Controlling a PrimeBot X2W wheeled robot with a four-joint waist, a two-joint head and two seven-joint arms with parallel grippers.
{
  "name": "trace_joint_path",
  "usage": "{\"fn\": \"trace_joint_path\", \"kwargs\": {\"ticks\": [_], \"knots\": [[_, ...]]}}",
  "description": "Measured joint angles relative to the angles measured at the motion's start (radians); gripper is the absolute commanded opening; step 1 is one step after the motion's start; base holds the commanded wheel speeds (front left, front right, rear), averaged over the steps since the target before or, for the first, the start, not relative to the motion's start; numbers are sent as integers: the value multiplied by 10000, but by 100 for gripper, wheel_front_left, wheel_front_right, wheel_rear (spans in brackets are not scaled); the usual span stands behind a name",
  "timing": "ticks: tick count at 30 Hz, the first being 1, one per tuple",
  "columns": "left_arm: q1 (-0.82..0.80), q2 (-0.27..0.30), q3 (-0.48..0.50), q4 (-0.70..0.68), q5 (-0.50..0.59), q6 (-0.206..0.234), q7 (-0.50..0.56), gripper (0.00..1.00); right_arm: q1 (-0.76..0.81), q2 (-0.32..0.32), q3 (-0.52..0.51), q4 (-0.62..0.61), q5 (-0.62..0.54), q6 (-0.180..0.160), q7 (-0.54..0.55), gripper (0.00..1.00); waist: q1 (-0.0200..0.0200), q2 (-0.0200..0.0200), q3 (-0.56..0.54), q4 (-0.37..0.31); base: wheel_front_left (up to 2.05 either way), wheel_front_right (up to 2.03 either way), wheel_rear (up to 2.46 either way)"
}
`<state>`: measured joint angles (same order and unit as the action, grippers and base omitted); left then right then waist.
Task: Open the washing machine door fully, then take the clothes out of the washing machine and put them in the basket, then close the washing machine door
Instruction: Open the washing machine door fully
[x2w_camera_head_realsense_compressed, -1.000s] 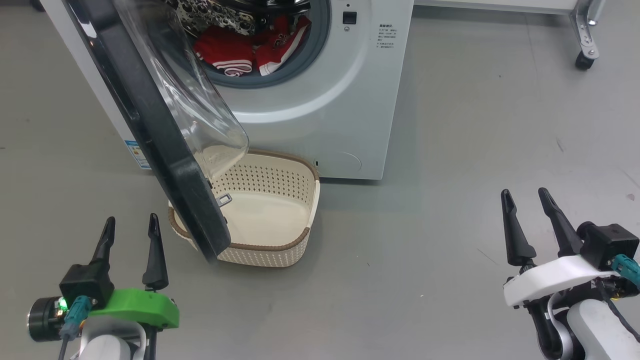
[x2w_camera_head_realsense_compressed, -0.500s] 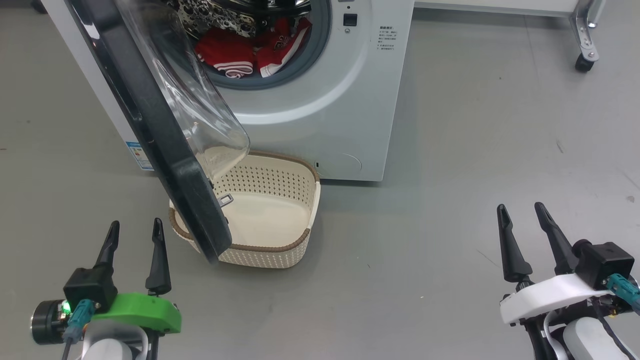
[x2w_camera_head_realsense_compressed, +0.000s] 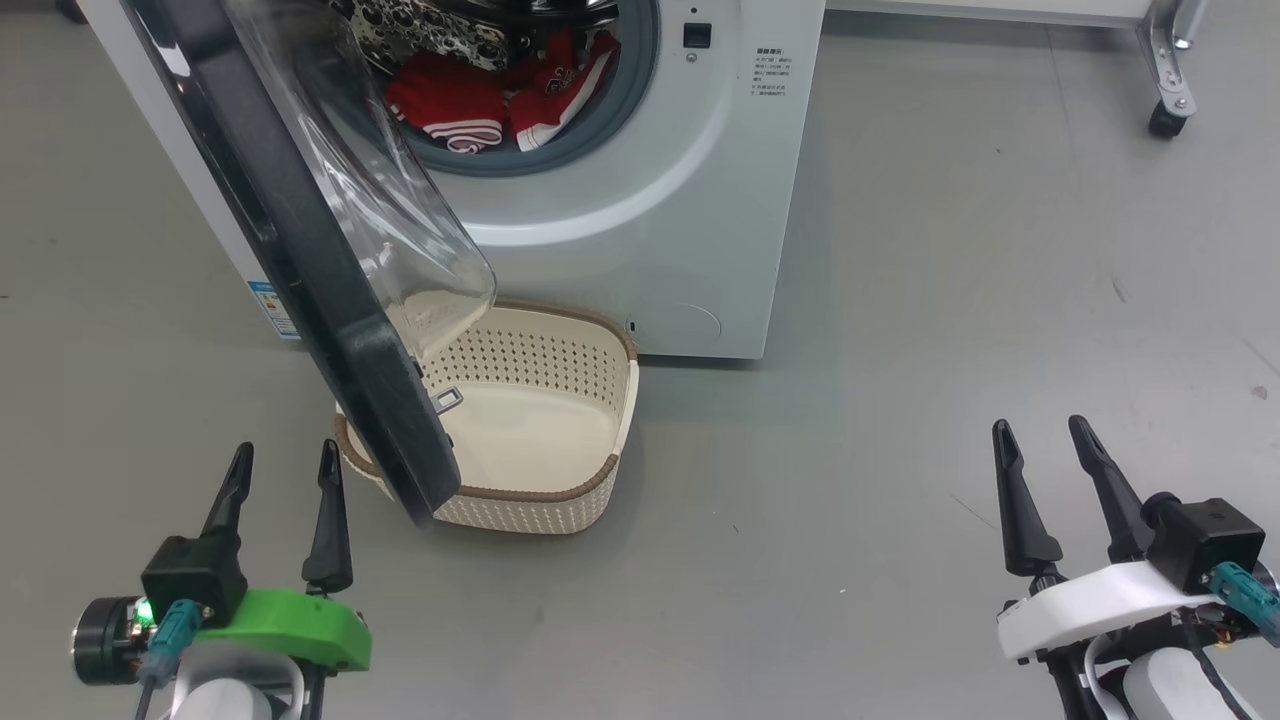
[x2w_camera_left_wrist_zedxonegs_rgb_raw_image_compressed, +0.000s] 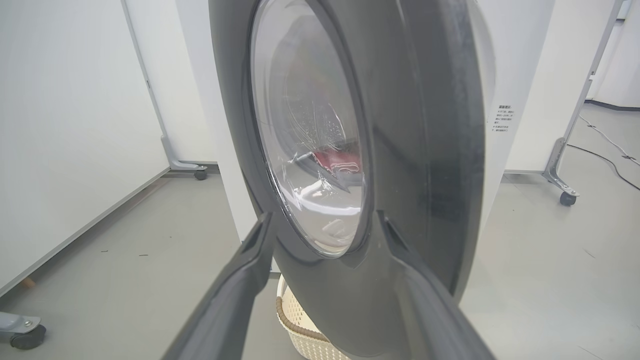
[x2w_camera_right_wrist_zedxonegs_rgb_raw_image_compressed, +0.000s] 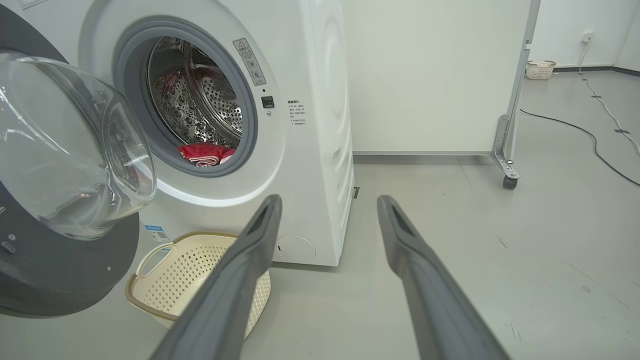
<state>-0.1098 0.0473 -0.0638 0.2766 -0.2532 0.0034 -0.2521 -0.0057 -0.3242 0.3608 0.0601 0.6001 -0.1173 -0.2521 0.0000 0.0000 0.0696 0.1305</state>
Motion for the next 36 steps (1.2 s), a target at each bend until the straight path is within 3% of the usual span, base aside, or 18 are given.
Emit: {"fn": "trace_joint_path", "kwargs": {"ticks": [35, 36], "knots": [[78, -33, -12, 73, 2, -366, -2, 100, 386, 345, -334, -10, -487, 242, 0, 100, 0, 0, -77, -23, 0, 0, 0], [78, -33, -8, 73, 2, -366, -2, 95, 388, 353, -343, -10, -489, 259, 0, 100, 0, 0, -73, -21, 0, 0, 0]]}}
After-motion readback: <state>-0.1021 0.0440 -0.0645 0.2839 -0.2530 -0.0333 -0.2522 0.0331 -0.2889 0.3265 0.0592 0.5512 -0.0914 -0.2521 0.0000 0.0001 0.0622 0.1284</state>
